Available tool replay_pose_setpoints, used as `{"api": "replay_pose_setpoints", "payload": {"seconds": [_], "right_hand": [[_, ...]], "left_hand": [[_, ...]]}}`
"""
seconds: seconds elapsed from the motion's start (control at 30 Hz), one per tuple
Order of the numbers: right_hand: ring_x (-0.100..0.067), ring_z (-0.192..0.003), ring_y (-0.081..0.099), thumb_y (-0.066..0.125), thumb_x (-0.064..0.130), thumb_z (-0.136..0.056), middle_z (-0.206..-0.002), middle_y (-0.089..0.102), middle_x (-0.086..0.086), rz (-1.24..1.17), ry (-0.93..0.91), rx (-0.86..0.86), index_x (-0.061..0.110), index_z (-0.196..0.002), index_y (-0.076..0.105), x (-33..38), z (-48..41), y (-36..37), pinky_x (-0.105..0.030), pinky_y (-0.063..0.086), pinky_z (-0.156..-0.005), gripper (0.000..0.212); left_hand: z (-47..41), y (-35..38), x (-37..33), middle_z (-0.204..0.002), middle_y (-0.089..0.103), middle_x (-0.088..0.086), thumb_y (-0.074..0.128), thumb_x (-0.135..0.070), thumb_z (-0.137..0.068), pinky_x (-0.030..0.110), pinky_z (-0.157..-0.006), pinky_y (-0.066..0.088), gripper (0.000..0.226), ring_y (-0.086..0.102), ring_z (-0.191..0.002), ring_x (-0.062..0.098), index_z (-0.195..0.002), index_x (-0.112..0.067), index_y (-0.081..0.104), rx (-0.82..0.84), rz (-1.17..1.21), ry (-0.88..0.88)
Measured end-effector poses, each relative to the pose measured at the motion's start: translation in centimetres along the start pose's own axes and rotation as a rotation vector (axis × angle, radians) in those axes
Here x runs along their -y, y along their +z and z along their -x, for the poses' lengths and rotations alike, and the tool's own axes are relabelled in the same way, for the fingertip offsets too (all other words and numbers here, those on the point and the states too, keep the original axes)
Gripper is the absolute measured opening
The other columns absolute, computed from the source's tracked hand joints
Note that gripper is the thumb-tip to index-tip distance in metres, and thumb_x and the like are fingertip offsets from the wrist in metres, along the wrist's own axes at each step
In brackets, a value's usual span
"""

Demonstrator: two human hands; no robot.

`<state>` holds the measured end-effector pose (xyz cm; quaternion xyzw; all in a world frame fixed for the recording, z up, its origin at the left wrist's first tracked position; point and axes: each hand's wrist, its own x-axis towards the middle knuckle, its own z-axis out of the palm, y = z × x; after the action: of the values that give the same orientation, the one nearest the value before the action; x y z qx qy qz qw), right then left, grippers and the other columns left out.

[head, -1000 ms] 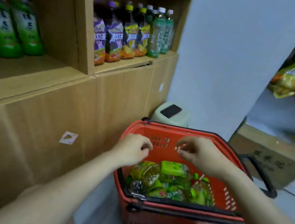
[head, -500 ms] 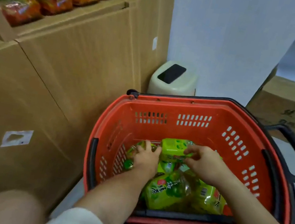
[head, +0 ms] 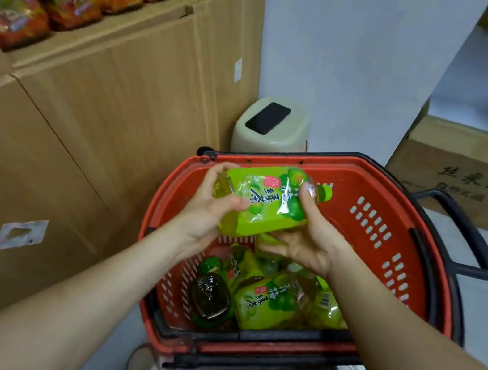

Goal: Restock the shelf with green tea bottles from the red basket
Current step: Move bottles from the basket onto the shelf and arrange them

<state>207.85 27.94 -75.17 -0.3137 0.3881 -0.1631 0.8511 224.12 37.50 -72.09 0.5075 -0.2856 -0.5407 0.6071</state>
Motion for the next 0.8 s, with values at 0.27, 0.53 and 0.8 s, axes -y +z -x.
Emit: {"api": "replay_pose_setpoints", "payload": {"seconds": [0.27, 0.53, 0.8], "right_hand": [[-0.019, -0.107, 0.058, 0.085, 0.053, -0.052, -0.118, 0.061, 0.003, 1.286, -0.514, -0.567, 0.024, -0.134, 0.041, 1.7, 1.8, 1.3, -0.038, 0.051, -0.090, 0.098], [-0.020, -0.100, 0.058, 0.084, 0.048, -0.058, -0.125, 0.061, -0.004, 1.225, -0.419, -0.522, 0.021, -0.137, 0.038, 0.3, 1.8, 1.2, -0.028, 0.046, -0.075, 0.095], [-0.026, -0.102, 0.063, 0.083, 0.056, -0.051, -0.117, 0.065, -0.003, 1.304, -0.496, -0.527, 0.028, -0.131, 0.041, 2.9, 1.6, 2.1, -0.044, 0.054, -0.083, 0.095]], "left_hand": [[-1.3, -2.6, 5.6, -0.145, 0.041, 0.009, 0.070, -0.058, -0.072, 0.039, -0.105, 0.038, 0.092, 0.043, -0.128, 0.029, -0.142, -0.015, 0.030, 0.395, -1.655, -0.395], [-1.7, -2.1, 12.7, -0.153, 0.019, 0.020, 0.077, -0.057, -0.065, 0.047, -0.103, 0.041, 0.118, 0.031, -0.135, 0.040, -0.150, -0.020, 0.003, 0.546, -1.984, -0.720], [0.2, -1.9, 4.9, -0.132, 0.044, 0.013, 0.075, -0.060, -0.061, 0.042, -0.090, 0.048, 0.092, 0.049, -0.116, 0.033, -0.136, -0.021, 0.040, 0.296, -1.918, -0.436]]}}
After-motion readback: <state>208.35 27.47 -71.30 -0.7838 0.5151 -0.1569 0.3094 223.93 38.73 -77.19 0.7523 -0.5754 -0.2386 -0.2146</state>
